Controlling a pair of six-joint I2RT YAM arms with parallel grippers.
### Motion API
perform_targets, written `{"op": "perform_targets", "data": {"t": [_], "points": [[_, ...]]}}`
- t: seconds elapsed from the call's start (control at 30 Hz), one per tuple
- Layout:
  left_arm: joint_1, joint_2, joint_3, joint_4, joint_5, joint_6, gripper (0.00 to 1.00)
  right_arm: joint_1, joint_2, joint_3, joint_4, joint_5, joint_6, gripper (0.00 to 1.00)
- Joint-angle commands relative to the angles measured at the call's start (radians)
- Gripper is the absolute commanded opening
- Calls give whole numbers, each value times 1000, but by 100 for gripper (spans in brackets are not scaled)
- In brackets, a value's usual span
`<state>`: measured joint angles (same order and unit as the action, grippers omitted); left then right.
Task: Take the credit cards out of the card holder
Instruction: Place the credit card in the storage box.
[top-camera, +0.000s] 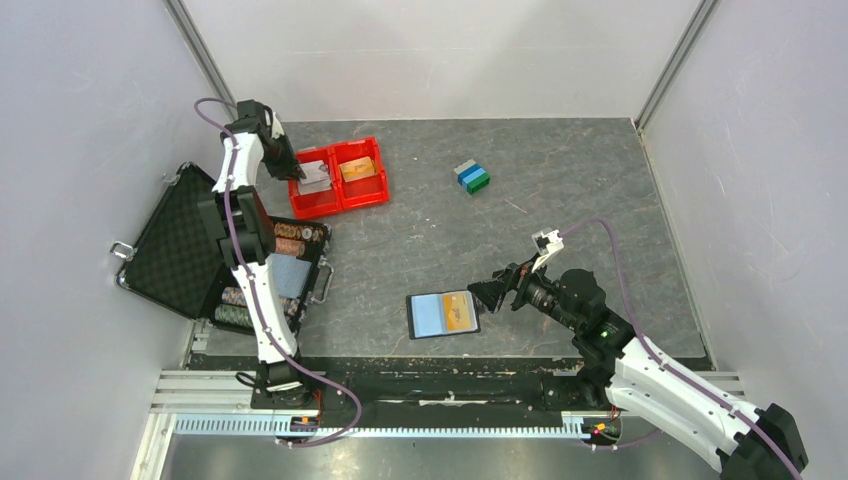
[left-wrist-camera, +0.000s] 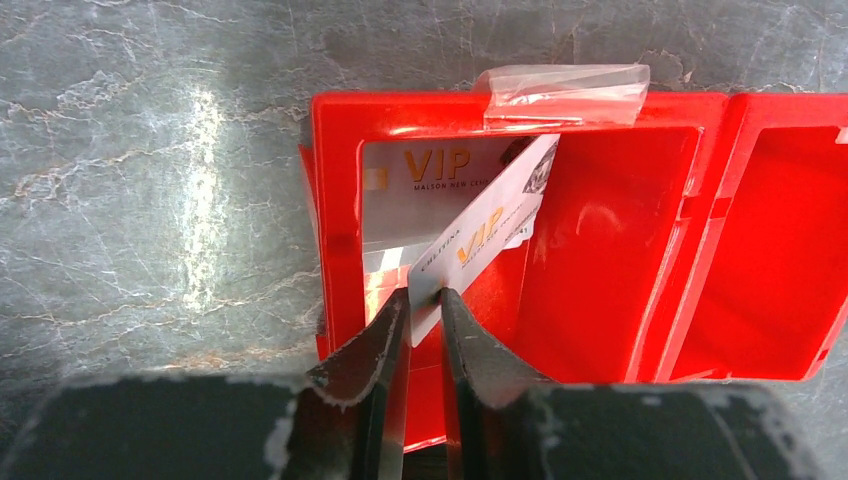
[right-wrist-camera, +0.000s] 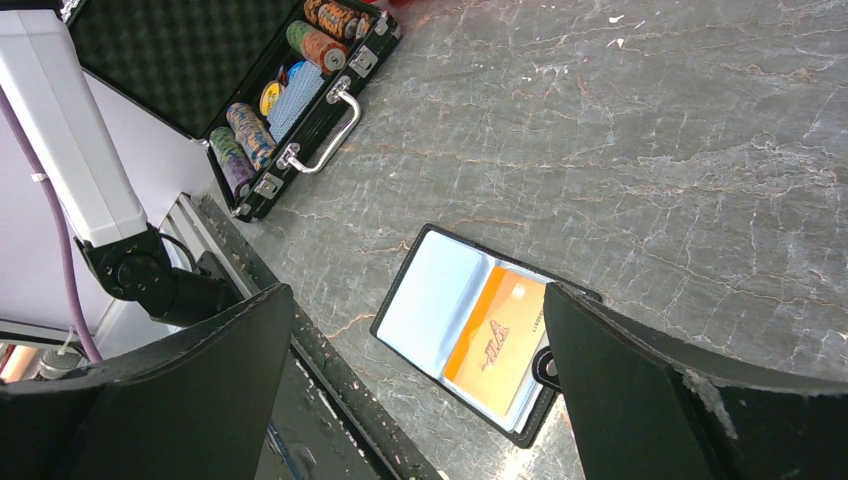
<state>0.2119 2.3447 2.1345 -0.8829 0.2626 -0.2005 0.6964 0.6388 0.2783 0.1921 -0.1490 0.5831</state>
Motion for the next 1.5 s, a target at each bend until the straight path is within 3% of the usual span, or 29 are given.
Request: {"op": "perform_targets", "data": {"t": [0.0, 0.67, 1.0, 1.33, 1.47], "points": [[4, 8, 30, 32, -20, -16, 24, -4, -4, 44, 23, 17, 0, 98], [2, -56, 30, 80, 55, -76, 40, -3, -11, 44, 22, 16, 9, 98], [-22, -260, -190, 154, 84, -147, 41, -3, 4, 68, -64, 39, 8, 98], [-49, -470, -483, 194, -72, -195, 39, -3, -27, 57, -111, 30, 37, 98], [-51, -493, -568, 297, -135, -228, 31, -3, -53, 42, -111, 43, 44, 98]]}}
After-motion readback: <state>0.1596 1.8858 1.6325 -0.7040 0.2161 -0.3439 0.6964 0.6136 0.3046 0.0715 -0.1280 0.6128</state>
